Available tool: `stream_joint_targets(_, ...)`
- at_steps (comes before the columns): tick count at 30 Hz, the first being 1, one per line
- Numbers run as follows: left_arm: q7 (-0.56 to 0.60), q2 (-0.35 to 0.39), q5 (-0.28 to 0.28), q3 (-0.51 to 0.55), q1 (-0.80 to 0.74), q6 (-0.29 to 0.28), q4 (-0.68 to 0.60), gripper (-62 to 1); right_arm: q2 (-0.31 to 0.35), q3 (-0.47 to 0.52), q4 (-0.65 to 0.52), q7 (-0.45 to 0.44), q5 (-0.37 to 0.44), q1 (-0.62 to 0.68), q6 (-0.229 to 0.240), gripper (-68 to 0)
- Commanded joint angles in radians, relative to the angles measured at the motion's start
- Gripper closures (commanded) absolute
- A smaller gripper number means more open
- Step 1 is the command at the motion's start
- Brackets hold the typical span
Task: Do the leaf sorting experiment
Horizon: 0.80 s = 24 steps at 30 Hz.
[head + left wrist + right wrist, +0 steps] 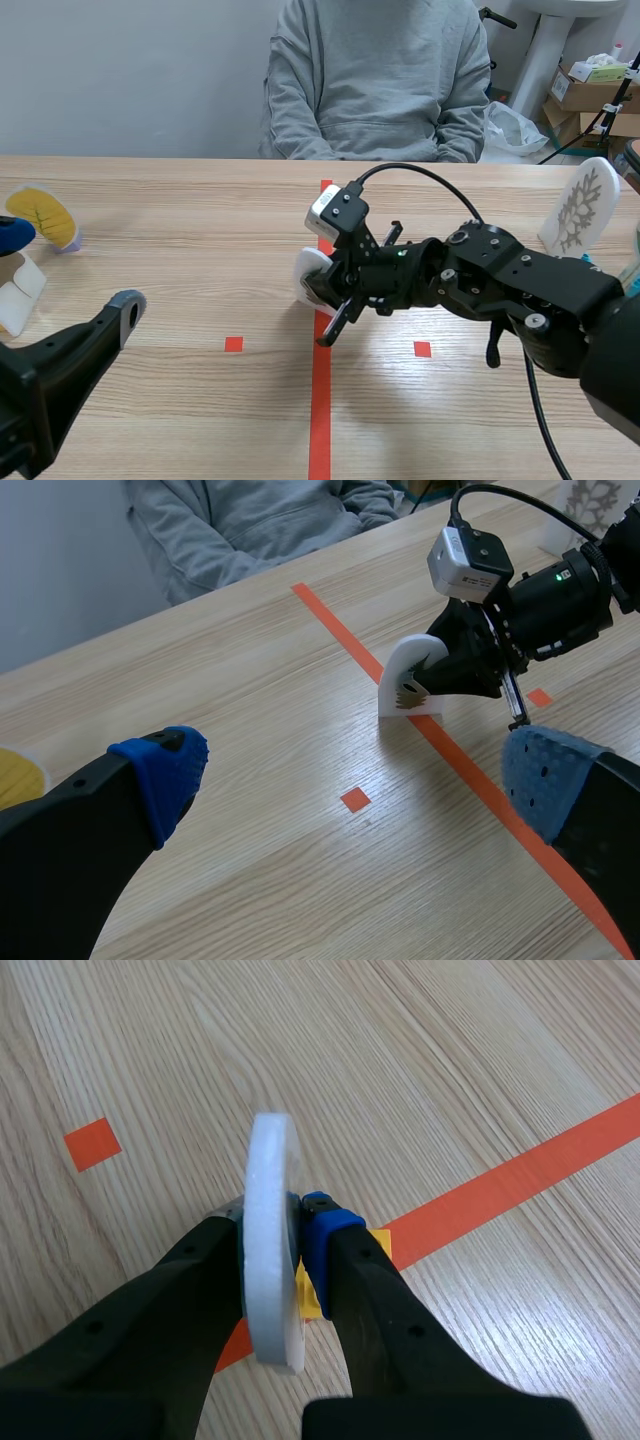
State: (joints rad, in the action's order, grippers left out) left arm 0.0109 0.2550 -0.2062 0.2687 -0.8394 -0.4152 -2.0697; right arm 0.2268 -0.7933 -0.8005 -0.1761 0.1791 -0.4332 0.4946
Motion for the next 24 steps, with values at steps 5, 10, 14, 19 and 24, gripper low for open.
stream_joint_targets(5,0.014,-0.003,-0.008,0.002,-0.005,0.002,-0.003,-62.3,0.088,0.057,-0.122,-0.009,0.045,0.058,-0.013,-1.5)
stream_joint_targets(10,0.014,-0.003,-0.008,0.002,-0.005,0.002,-0.003,-62.3,0.156,0.203,-0.261,0.027,0.045,0.208,-0.031,-1.5)
stream_joint_targets(14,0.014,-0.003,-0.008,0.002,-0.005,0.002,-0.003,-62.3,0.190,0.352,-0.363,0.070,0.059,0.327,-0.031,-1.5)
stream_joint_targets(19,0.014,-0.003,-0.008,0.002,-0.005,0.002,-0.003,-62.3,0.203,0.558,-0.458,0.141,0.105,0.449,-0.031,-1.5)
stream_joint_targets(24,0.014,-0.003,-0.008,0.002,-0.005,0.002,-0.003,-62.3,0.202,0.728,-0.484,0.171,0.140,0.525,-0.031,-1.5)
